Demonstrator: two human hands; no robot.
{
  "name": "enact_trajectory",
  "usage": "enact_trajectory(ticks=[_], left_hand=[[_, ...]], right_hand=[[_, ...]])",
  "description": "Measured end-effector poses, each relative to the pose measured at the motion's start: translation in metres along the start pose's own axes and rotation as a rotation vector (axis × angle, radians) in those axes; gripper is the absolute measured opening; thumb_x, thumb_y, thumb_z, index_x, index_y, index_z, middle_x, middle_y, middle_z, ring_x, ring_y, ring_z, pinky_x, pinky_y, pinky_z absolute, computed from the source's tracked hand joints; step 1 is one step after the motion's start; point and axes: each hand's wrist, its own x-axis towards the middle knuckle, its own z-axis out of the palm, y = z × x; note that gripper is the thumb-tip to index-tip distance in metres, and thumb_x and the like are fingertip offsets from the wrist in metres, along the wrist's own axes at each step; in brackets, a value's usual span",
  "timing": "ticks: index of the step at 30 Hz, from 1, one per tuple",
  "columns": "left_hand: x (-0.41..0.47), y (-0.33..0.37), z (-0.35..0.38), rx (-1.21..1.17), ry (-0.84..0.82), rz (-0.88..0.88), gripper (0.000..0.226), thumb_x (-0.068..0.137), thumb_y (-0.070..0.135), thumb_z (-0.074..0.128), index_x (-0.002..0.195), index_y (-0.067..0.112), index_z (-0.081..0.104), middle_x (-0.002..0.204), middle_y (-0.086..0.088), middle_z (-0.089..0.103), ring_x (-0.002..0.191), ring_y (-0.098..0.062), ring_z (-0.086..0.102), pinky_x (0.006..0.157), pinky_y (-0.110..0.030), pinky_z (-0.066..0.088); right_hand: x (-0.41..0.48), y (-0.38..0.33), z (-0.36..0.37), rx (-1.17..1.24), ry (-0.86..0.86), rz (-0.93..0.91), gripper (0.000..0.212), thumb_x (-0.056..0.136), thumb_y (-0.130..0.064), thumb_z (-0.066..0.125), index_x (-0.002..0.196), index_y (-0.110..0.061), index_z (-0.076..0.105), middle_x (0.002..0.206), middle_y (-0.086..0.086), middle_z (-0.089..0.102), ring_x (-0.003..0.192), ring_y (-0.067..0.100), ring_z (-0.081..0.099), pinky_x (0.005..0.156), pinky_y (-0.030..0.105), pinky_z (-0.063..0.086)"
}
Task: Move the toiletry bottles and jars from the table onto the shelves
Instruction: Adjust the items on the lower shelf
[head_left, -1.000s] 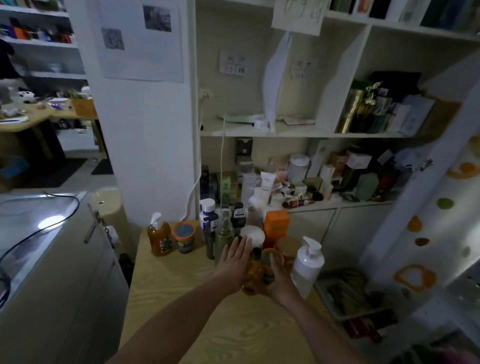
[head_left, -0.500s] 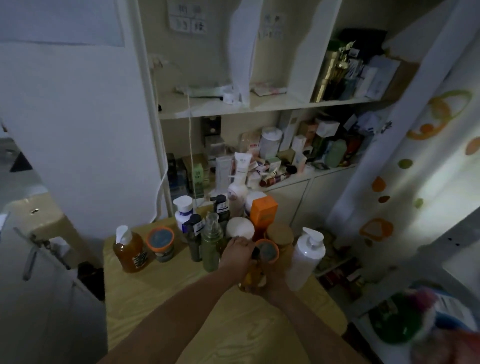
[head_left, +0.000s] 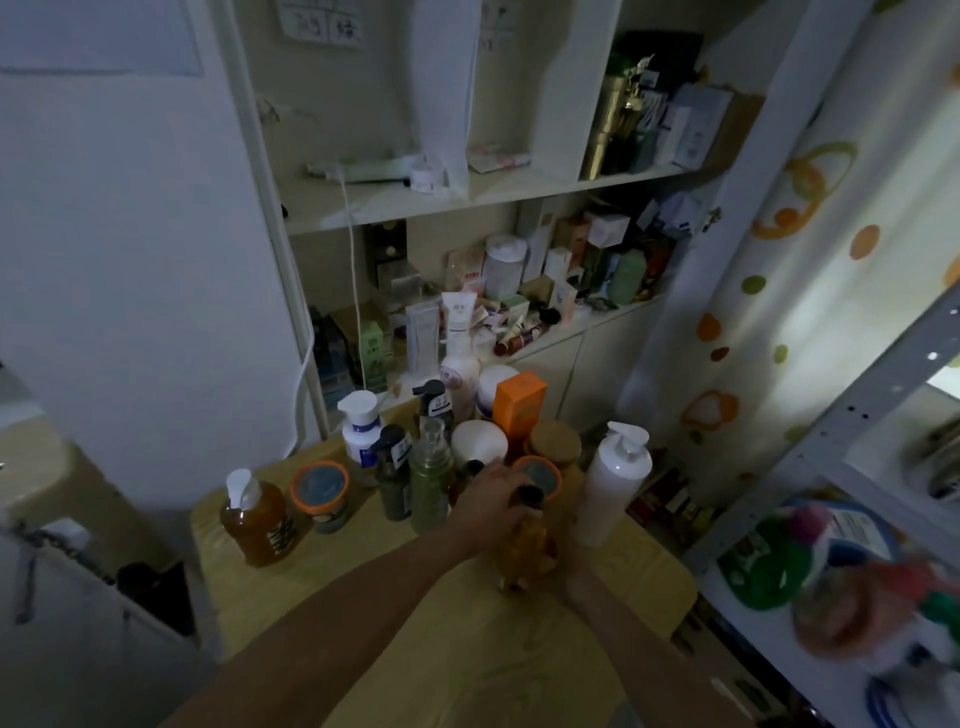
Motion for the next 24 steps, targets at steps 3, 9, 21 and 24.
enact_trajectory(ticks=[3,9,21,24], left_hand=[[-0.004,0.017,-0.008,-0.210,0.009,-0.011,0.028,0.086,0.025,0.066,0.113,0.018,0.062,0.112,-0.001,0.060,0.099,-0.010,0.050,0.086,-0.024,0.041],[-0.009,0.055,-0.009,-0.470,-0.094,-0.018,0.026,0.089,0.021,0.062,0.115,0.016,0.062,0.112,0.000,0.064,0.102,-0.009,0.058,0.083,-0.019,0.048],[-0.018,0.150,0.078,-0.395,-0.477,0.107,0.069,0.076,0.024,0.078,0.136,0.017,0.045,0.124,0.001,0.054,0.119,-0.017,0.051,0.094,-0.028,0.049],[-0.038,0.202,0.115,-0.396,-0.603,0.175,0.075,0.068,0.016,0.084,0.132,0.016,0.045,0.116,0.004,0.053,0.113,-0.012,0.051,0.088,-0.021,0.045]], right_hand=[[-0.016,0.006,0.006,0.177,0.022,0.021,0.088,0.068,-0.015,0.083,0.139,-0.020,0.032,0.135,0.000,0.045,0.125,0.020,0.045,0.097,0.034,0.045],[-0.044,0.012,0.003,0.448,0.142,-0.002,0.093,0.049,-0.022,0.092,0.129,-0.027,0.044,0.126,-0.004,0.053,0.117,0.017,0.052,0.091,0.034,0.051],[-0.149,0.084,-0.079,0.419,0.493,0.138,0.047,0.087,-0.026,0.066,0.129,-0.017,0.049,0.122,0.007,0.057,0.109,0.024,0.056,0.094,0.037,0.048],[-0.204,0.110,-0.106,0.468,0.576,0.108,0.055,0.075,-0.024,0.077,0.122,-0.017,0.050,0.113,0.004,0.057,0.104,0.025,0.055,0.078,0.026,0.050]])
